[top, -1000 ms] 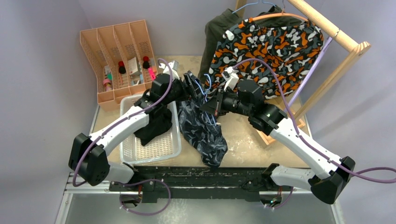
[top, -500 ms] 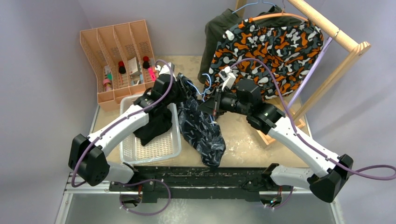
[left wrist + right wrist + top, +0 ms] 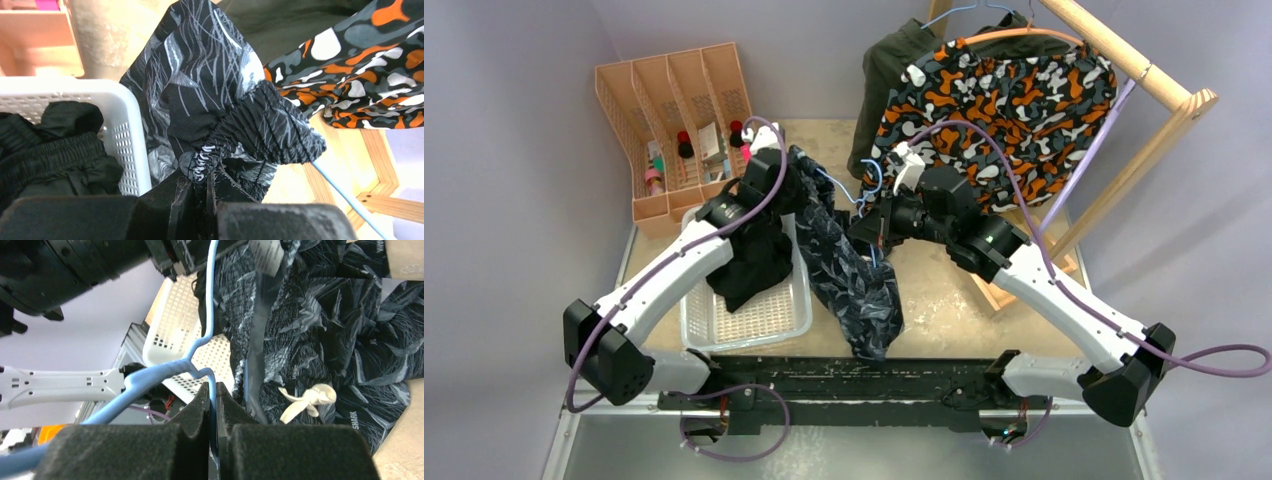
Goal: Remove the shorts from the hanger
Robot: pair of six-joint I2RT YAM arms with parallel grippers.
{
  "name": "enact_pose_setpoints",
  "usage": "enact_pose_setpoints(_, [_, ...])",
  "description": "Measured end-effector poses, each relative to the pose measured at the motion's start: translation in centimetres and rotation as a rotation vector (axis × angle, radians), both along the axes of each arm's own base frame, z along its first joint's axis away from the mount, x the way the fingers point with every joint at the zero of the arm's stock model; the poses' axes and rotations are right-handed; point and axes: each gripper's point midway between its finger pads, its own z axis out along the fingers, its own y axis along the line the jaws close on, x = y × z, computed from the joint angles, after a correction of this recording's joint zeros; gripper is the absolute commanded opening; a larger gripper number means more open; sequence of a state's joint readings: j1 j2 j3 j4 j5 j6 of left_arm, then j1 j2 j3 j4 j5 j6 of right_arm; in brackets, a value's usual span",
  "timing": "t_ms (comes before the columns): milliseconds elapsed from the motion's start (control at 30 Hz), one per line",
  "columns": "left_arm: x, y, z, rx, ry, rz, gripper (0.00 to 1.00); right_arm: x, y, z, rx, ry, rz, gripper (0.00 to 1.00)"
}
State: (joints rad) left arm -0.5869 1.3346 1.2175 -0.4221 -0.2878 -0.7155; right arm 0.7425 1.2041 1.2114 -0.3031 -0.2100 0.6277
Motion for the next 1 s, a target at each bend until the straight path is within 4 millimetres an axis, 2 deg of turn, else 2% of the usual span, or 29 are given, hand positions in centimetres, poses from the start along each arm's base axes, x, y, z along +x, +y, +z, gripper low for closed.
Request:
enact_pose_setpoints(67, [0.3, 0.2, 0.9, 0.013, -0.009, 0.011, 0.0, -0.3, 0.2, 0.2, 0.003, -0.013, 0.026, 0.0])
enact_pose_setpoints(167, [0.9, -0.1, 2.0, 0.022, -0.025, 0.008, 0.1, -0.3, 0.0, 0.3, -0.007, -0.031, 0.037, 0.0])
enact_pose_setpoints(233, [0.9, -0.4, 1.9, 0.024, -0.02, -0.012, 0.16, -0.4, -0.2, 0.2, -0.017, -0.038, 0.04, 0.0])
enact_pose_setpoints(333, [0.8, -1.4, 1.5, 0.016, -0.009, -0.063, 0.14, -0.9, -0.8, -0.6, -0.043, -0.019, 0.039, 0.0])
enact_pose_setpoints(433, [0.8, -2.7, 0.6, 0.002, 0.019, -0.122, 0.01, -1.3, -1.1, -1.6, -0.056, 0.003, 0.044, 0.0])
enact_pose_setpoints(467, [0.9, -3.2, 0.1, 0.001, 0.033, -0.144, 0.0, -1.4, -1.0, -1.7, -0.055, 0.007, 0.049, 0.0])
enact_pose_setpoints(600, [1.2, -4.2, -1.9, 0.016, 0.079, -0.186, 0.0, -1.7, -0.9, -1.7, -0.048, 0.014, 0.066, 0.0])
enact_pose_setpoints(700, [1.4, -4.3, -2.3, 0.03, 0.094, -0.187, 0.02, -2.0, -1.0, -2.0, -0.06, 0.021, 0.077, 0.0])
enact_pose_setpoints(1000, [5.1, -3.2, 2.2, 0.022, 0.007, -0.079, 0.04, -2.7, -1.9, -4.5, -0.128, 0.053, 0.102, 0.0])
